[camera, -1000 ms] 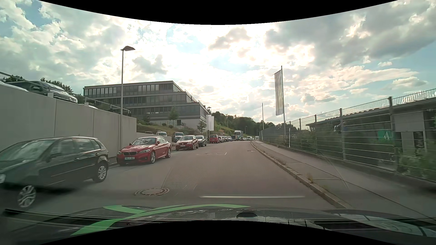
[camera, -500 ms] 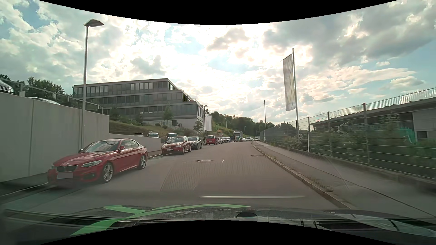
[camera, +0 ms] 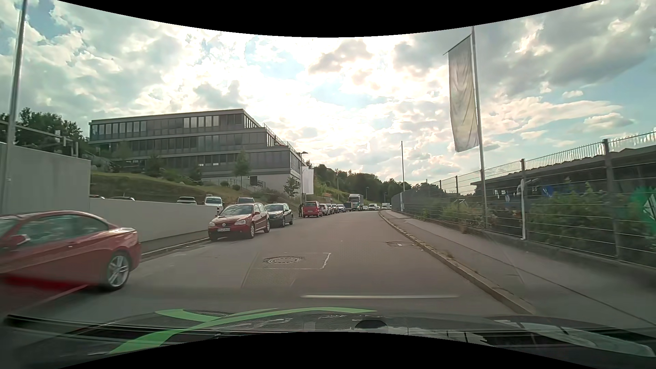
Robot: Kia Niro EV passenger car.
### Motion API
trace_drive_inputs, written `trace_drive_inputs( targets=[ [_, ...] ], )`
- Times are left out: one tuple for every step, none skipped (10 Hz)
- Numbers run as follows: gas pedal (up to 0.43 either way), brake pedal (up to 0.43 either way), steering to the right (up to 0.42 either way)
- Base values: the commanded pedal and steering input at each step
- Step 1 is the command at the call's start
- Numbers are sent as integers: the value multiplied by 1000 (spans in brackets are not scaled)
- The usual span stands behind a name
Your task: Follow the waypoints while adhering to traffic rules and regulations
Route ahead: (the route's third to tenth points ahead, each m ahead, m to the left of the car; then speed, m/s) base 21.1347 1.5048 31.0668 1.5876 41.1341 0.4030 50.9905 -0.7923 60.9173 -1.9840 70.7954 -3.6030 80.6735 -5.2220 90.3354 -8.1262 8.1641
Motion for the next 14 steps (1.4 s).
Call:
trace_drive_inputs(
  targets=[
    [197, 0, 7],
    [197, 0, 7],
    [197, 0, 7],
    [197, 0, 7],
    [197, 0, 7],
    [197, 0, 7],
    [197, 0, 7],
    [197, 0, 7],
    [197, 0, 7],
    [197, 0, 7],
    [197, 0, 7],
    [197, 0, 7],
    [189, 0, 7],
    [189, 0, 7]
  ],
)
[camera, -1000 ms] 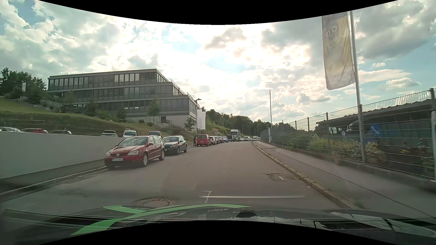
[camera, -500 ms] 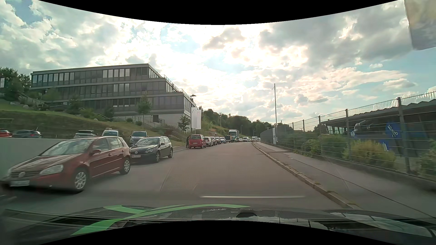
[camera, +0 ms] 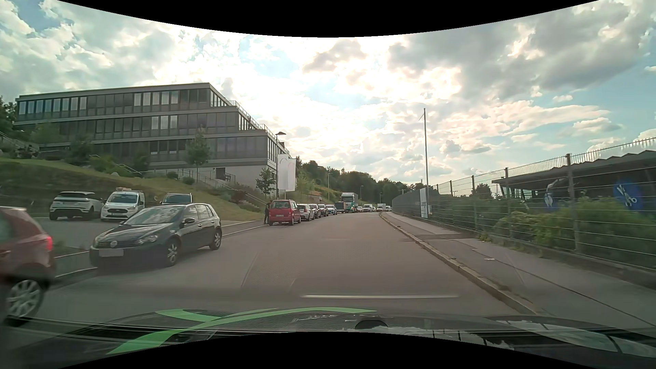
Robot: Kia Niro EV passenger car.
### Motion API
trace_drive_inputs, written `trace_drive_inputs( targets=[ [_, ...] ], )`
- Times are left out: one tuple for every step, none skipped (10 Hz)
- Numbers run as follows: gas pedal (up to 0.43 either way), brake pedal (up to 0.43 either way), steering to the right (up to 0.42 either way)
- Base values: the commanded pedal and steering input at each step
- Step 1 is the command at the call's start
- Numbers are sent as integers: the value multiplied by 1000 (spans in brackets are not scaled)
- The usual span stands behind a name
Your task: Follow the waypoints while adhering to traffic rules and regulations
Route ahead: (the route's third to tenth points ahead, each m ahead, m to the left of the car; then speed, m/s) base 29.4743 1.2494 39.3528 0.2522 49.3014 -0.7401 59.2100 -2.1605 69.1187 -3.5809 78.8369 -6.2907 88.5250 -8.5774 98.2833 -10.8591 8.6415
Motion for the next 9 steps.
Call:
trace_drive_inputs(
  targets=[
    [189, 0, 7],
    [189, 0, 8],
    [189, 0, 9],
    [189, 0, 11],
    [189, 0, 13],
    [189, 0, 14],
    [189, 0, 15],
    [189, 0, 17],
    [189, 0, 17]
  ],
)
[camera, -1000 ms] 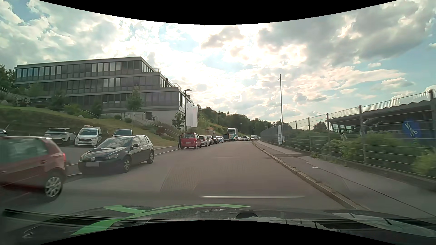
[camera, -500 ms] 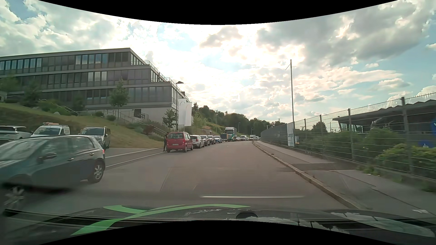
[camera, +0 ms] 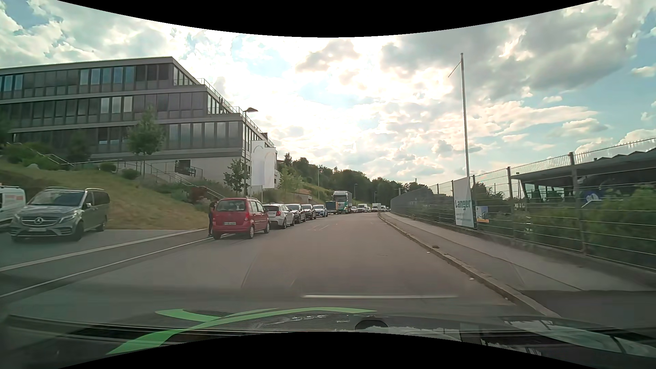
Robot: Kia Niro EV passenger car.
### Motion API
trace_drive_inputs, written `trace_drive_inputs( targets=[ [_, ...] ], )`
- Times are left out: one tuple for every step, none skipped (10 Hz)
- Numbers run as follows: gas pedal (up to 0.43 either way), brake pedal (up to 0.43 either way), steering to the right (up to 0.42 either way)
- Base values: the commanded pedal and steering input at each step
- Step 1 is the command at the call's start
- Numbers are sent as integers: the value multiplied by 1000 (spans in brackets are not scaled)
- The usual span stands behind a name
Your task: Follow the waypoints while adhering to traffic rules and regulations
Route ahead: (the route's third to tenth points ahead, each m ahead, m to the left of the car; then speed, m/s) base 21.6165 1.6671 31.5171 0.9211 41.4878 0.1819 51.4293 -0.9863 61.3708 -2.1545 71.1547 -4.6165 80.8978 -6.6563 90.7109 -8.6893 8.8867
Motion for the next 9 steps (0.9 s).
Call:
trace_drive_inputs(
  targets=[
    [189, 0, 17],
    [189, 0, 17],
    [189, 0, 17],
    [177, 0, 17],
    [177, 0, 17],
    [169, 0, 16],
    [169, 0, 15],
    [157, 0, 13],
    [157, 0, 12]
  ],
)
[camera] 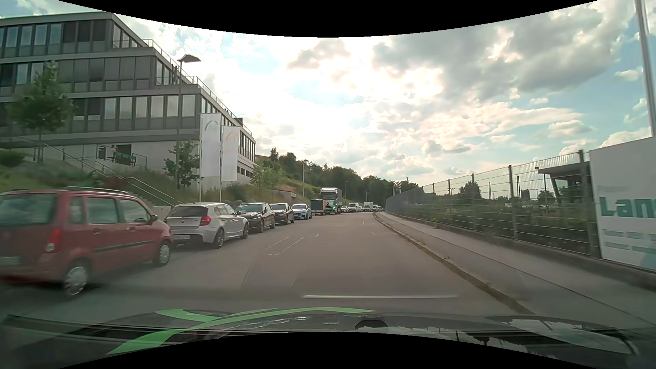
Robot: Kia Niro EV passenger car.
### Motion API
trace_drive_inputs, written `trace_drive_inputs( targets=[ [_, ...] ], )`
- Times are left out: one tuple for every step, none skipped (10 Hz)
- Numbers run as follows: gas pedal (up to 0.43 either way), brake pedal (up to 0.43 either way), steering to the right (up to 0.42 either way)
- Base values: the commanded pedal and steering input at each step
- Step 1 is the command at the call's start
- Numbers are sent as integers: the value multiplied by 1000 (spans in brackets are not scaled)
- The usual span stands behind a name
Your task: Follow the waypoints while adhering to traffic rules and regulations
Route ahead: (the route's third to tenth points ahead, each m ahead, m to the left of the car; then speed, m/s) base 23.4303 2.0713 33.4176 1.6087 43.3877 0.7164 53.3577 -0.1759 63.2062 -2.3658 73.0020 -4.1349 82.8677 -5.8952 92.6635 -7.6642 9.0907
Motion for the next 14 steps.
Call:
trace_drive_inputs(
  targets=[
    [157, 0, 12],
    [157, 0, 12],
    [157, 0, 12],
    [157, 0, 12],
    [150, 0, 11],
    [150, 0, 11],
    [150, 0, 12],
    [130, 0, 12],
    [118, 0, 11],
    [98, 0, 10],
    [98, 0, 9],
    [98, 0, 7],
    [98, 0, 6],
    [98, 0, 5]
  ],
)
